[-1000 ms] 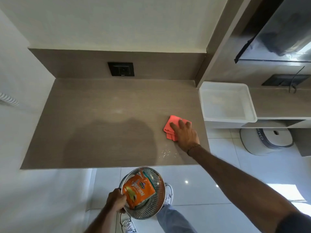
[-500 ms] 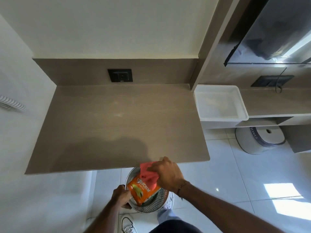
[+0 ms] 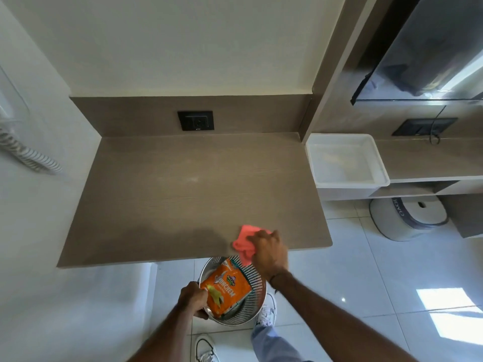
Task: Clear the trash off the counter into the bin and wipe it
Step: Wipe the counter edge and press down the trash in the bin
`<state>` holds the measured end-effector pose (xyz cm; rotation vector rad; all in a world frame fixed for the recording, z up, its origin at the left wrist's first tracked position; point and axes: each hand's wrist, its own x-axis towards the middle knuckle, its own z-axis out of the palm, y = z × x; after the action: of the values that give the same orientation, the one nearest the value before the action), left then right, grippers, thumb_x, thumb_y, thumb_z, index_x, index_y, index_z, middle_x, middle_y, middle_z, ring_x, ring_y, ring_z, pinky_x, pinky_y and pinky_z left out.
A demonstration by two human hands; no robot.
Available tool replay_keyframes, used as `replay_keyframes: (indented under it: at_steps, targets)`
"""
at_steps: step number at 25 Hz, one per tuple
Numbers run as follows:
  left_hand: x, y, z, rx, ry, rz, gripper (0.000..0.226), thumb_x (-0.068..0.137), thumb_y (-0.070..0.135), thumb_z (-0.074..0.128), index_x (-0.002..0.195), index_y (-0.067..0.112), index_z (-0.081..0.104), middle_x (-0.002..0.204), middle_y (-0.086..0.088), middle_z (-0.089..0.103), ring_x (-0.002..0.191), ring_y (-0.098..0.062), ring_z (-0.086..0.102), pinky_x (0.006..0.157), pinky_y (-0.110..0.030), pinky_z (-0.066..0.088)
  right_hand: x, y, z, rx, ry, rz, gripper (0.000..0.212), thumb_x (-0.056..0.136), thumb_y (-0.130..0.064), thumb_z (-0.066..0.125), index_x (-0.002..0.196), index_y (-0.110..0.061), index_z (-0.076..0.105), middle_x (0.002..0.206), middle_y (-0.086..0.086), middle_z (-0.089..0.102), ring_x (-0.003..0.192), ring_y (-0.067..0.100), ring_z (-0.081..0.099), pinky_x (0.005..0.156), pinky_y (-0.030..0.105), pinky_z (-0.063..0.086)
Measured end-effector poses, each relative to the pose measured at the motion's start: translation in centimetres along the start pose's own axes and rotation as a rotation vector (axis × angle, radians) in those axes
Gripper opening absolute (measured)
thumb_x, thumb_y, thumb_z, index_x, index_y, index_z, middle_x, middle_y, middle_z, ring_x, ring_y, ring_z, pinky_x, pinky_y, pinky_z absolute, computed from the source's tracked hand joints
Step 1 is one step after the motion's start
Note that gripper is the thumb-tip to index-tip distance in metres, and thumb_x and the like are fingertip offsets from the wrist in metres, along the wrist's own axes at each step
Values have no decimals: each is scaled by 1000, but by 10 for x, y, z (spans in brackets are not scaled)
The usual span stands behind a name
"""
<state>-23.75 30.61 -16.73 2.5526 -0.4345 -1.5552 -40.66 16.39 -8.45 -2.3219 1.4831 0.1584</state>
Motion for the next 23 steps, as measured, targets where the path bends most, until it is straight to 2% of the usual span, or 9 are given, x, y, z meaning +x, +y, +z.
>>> replay_keyframes:
  at_steps: [2, 4, 7, 9, 11, 13, 15, 18, 23]
  targets:
    - [2, 3, -1, 1, -7, 12, 35, 98, 19, 61, 126, -1, 58, 113, -24, 73, 77, -35, 80, 66, -48, 69, -1, -22, -4, 185, -120, -50, 23, 87, -27, 56, 100, -22, 75, 97, 1, 74, 85, 23, 61, 62, 27, 48]
    - [5, 5, -1, 20, -5, 22, 35, 97, 19, 59, 126, -2, 58, 113, -25, 73, 76, -36, 80, 64, -49, 68, 18, -22, -20, 623, -192, 130, 26, 86, -9, 48, 71, -13, 69, 66, 5, 66, 59, 18, 55, 51, 23, 42]
    - [4, 8, -2, 29, -8, 9, 36, 100, 20, 57, 129, -1, 55, 116, -26, 73, 78, -37, 80, 65, -48, 68, 47, 5, -39, 973, -180, 445, 31, 93, -1, 43, 70, -11, 61, 67, 9, 60, 65, 21, 52, 52, 24, 40]
    - [4, 10, -2, 24, -9, 19, 35, 100, 19, 57, 130, -1, 55, 116, -27, 72, 79, -37, 80, 66, -48, 69, 60, 29, -46, 888, -120, 495, 15, 88, -18, 54, 83, -11, 67, 77, 8, 67, 74, 24, 59, 62, 28, 47]
    - [6, 12, -1, 16, -14, 16, 34, 101, 17, 56, 129, -1, 55, 117, -26, 72, 81, -37, 80, 67, -48, 69, 56, 53, -44, 645, 64, 552, 31, 71, -38, 53, 78, -13, 70, 73, 3, 69, 70, 24, 62, 63, 28, 49]
    - [7, 14, 1, -3, -18, 8, 34, 99, 15, 56, 129, -1, 56, 116, -26, 72, 78, -37, 80, 66, -48, 69, 33, 62, -40, 595, 283, 606, 31, 70, -41, 49, 68, -14, 63, 65, 0, 64, 64, 26, 59, 58, 28, 47]
    - [10, 13, 3, -51, -20, -1, 34, 97, 14, 56, 127, -1, 58, 112, -26, 72, 75, -39, 79, 65, -51, 68, 0, 60, -18, 558, 349, 606, 26, 80, -34, 53, 65, -13, 54, 62, -1, 55, 62, 29, 53, 54, 29, 39]
    - [14, 10, 7, -99, -41, -3, 31, 93, 12, 55, 120, -1, 66, 112, -26, 73, 77, -41, 79, 66, -54, 68, -45, 59, 43, 411, 216, 474, 23, 81, -37, 61, 69, -20, 50, 68, -6, 55, 65, 21, 53, 52, 30, 42]
    - [43, -12, 28, -69, -56, -20, 21, 91, 10, 59, 110, 5, 66, 109, -17, 70, 90, -37, 77, 52, -43, 67, -37, 62, 141, 477, -338, 485, 36, 81, -35, 64, 114, -21, 65, 109, 5, 74, 97, 29, 71, 79, 34, 57]
